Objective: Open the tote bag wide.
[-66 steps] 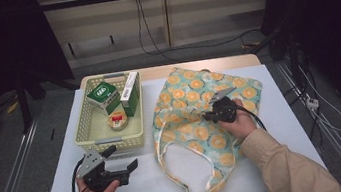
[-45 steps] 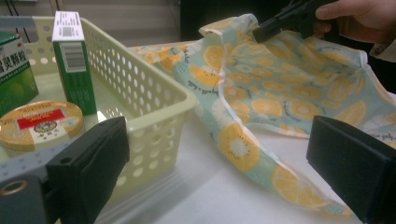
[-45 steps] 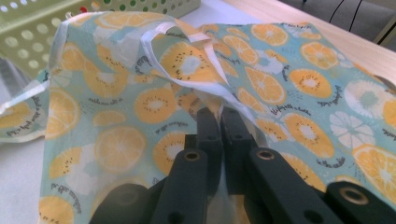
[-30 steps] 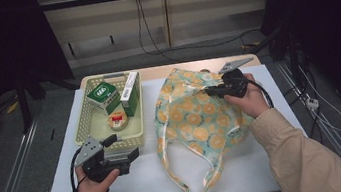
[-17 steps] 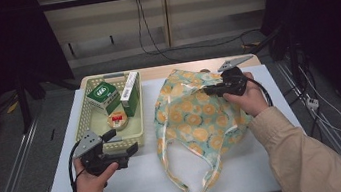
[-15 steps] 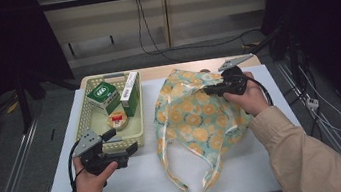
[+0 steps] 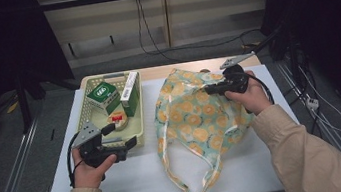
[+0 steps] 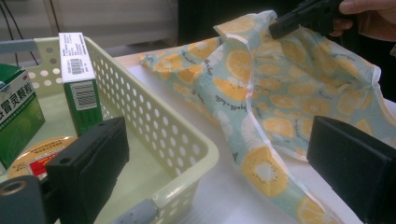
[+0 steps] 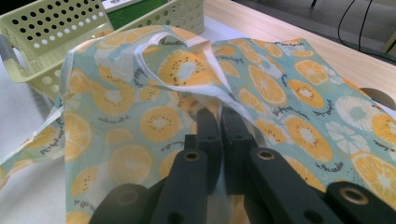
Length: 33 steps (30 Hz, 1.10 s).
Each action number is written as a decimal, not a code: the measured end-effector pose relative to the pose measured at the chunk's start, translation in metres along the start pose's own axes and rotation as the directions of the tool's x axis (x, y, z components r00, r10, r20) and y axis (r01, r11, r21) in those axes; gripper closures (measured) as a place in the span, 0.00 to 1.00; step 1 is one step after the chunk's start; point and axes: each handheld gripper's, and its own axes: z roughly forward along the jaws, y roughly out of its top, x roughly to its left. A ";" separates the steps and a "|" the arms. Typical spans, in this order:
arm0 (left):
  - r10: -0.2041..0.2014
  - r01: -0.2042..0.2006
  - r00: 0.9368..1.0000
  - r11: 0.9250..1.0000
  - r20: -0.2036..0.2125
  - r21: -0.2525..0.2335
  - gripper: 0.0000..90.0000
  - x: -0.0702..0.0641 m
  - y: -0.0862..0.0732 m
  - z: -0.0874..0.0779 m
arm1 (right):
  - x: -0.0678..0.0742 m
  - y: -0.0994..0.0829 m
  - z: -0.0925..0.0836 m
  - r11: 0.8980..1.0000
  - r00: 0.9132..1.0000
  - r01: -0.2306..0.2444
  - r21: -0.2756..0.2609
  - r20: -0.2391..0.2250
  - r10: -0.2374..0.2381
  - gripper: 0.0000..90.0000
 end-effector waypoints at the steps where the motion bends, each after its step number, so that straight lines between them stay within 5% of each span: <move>1: 0.000 0.000 1.000 1.000 0.000 0.001 0.06 0.001 0.001 0.000 | 0.000 0.000 0.000 1.000 1.000 0.001 0.001 0.001 -0.001 0.98; 15: -0.018 0.018 1.000 1.000 -0.012 0.022 0.06 0.021 0.018 0.005 | 0.000 0.002 0.001 1.000 1.000 0.007 0.000 -0.002 -0.007 0.98; 33: 0.018 -0.016 0.999 0.997 -0.029 0.073 0.06 0.043 0.045 0.019 | 0.002 0.001 0.002 1.000 1.000 0.019 0.000 -0.006 -0.019 0.98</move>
